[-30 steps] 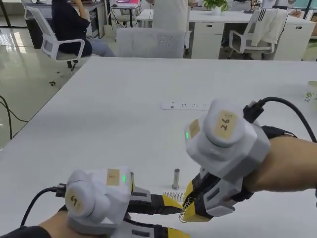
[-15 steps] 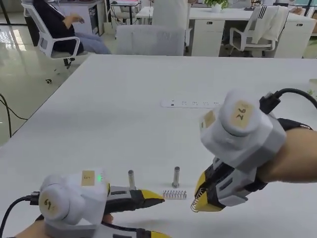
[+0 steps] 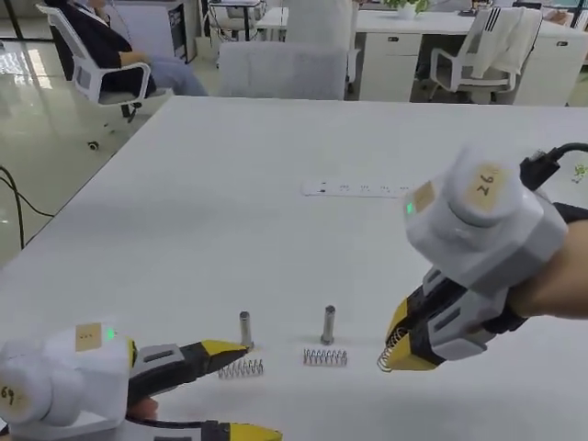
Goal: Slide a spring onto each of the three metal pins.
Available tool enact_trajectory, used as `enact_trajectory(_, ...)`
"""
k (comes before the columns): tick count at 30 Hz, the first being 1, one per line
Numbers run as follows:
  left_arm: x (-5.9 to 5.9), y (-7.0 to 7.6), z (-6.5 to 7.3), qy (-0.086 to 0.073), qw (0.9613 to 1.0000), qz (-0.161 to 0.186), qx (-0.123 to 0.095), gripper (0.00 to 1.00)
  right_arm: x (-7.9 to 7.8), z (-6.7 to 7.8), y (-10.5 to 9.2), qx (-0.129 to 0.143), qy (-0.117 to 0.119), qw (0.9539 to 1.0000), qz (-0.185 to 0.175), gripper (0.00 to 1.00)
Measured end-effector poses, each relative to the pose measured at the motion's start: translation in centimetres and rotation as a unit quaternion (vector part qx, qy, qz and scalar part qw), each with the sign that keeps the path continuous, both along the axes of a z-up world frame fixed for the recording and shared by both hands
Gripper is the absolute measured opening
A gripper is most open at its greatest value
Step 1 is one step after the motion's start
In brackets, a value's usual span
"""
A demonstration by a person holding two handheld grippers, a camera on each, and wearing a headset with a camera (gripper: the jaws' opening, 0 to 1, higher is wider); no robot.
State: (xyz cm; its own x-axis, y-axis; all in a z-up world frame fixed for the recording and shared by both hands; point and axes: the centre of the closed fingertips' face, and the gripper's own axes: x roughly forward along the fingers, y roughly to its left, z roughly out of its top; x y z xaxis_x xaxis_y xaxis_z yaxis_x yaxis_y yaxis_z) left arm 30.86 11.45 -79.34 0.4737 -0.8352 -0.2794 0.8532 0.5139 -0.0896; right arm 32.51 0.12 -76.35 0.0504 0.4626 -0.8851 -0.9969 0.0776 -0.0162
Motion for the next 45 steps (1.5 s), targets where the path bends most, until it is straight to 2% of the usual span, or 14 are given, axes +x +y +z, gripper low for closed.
enact_trajectory(6, 0.3, 1.8, -0.4, 0.004, 0.9995, 0.03, -0.001, 0.59, 0.7, 0.4, -0.9, -0.003, -0.002, 0.9999, -0.012, 0.08)
enact_trajectory(10, 0.5, 2.5, -0.4, 0.006, 0.999, 0.043, -0.004, 0.62, 1.1, 0.7, -1.5, -0.007, -0.003, 0.9998, -0.019, 0.08)
enact_trajectory(17, 0.6, 3.0, -0.1, 0.005, 0.9985, 0.054, -0.011, 0.69, 2.2, 1.6, -2.6, -0.01, -0.008, 0.9993, -0.035, 0.08)
enact_trajectory(21, 0.6, 3.0, -0.1, 0.012, 0.9983, 0.056, -0.013, 0.74, 2.9, 2.1, -3.3, -0.016, -0.012, 0.9989, -0.042, 0.08)
enact_trajectory(28, 0.6, 2.7, 0.1, 0.009, 0.9985, 0.051, -0.014, 0.76, 4.5, 2.6, -4.1, -0.028, -0.023, 0.9979, -0.053, 0.08)
enact_trajectory(32, 0.6, 2.7, 0.1, 0.01, 0.9985, 0.052, -0.013, 0.76, 5.8, 2.4, -4.5, -0.042, -0.033, 0.9969, -0.058, 0.08)
enact_trajectory(35, 0.5, 2.7, 0.0, 0.011, 0.9985, 0.052, -0.014, 0.76, 6.6, 1.8, -4.3, -0.043, -0.024, 0.9969, -0.061, 0.08)
enact_trajectory(40, 0.4, 2.7, 0.1, 0.01, 0.9985, 0.052, -0.014, 0.76, 7.5, 0.4, -4.5, -0.07, -0.023, 0.9956, -0.057, 0.08)
enact_trajectory(45, 0.4, 2.8, 0.1, 0.009, 0.9983, 0.055, -0.016, 0.76, 7.8, -0.4, -4.2, -0.071, -0.006, 0.9959, -0.056, 0.08)
